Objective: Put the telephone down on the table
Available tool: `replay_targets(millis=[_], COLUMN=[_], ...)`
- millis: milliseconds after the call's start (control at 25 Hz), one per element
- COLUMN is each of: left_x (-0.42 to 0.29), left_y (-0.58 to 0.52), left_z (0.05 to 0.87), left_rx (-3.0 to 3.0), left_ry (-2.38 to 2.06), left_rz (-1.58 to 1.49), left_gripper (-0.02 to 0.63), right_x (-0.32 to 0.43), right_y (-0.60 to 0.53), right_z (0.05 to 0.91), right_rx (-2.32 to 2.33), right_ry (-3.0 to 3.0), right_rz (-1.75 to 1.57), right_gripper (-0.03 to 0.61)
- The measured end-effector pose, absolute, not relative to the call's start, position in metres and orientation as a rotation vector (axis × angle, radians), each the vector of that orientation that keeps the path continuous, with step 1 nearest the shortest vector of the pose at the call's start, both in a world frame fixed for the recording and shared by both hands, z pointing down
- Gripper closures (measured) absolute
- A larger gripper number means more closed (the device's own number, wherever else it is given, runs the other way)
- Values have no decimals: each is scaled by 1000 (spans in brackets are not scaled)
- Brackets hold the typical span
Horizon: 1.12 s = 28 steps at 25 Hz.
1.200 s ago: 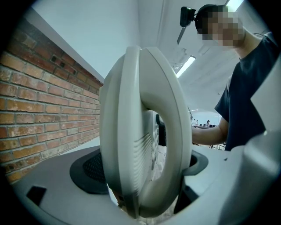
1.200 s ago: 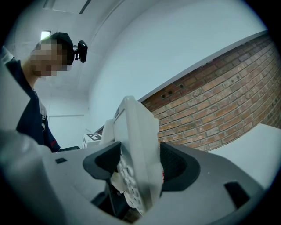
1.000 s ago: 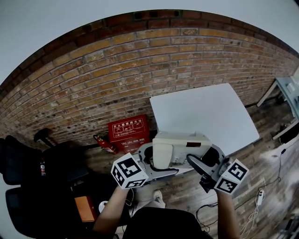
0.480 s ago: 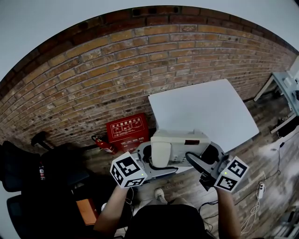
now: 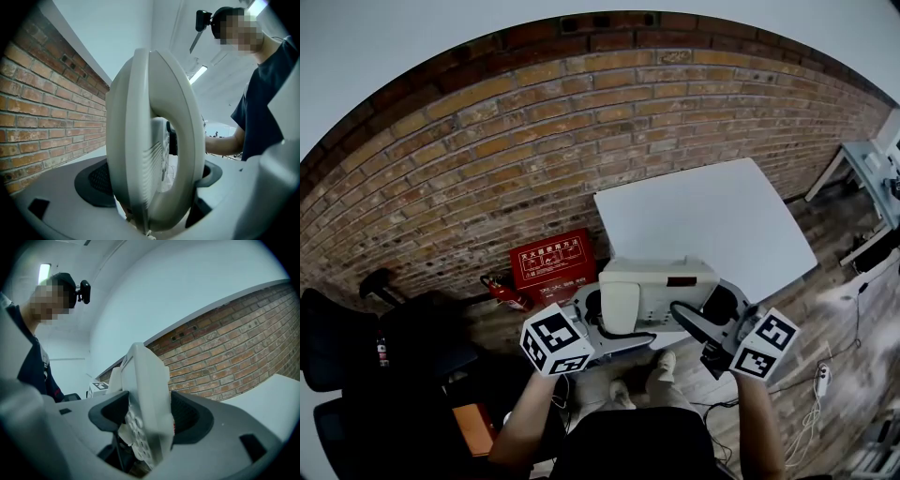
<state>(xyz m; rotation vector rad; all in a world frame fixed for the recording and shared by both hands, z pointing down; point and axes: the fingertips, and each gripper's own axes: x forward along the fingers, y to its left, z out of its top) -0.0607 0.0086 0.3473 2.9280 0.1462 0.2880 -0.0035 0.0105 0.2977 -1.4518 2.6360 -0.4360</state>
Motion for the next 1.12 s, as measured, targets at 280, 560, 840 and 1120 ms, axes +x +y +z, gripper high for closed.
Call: replay_targets(millis=[280,560,840,1120], left_x=[-48,-28,-7,12], left_y=[-3,-12,-27,-40], left_z=[346,354,360,371], left_rx=[2938,2919,2893,2866], left_ry=[134,100,52,2], left_rz=[294,307,317,337], left_gripper=[150,150,150,149], right_x=[10,30,51,70], right_y=[-1,-12,-31,-47], right_z=[298,305,310,322], right_rx=[-1436,-1409,-1368,-1322], right_ry=[2629,2639,2667,2693], right_rz=[-434,-455,-481,-533], right_gripper=[311,311,311,311])
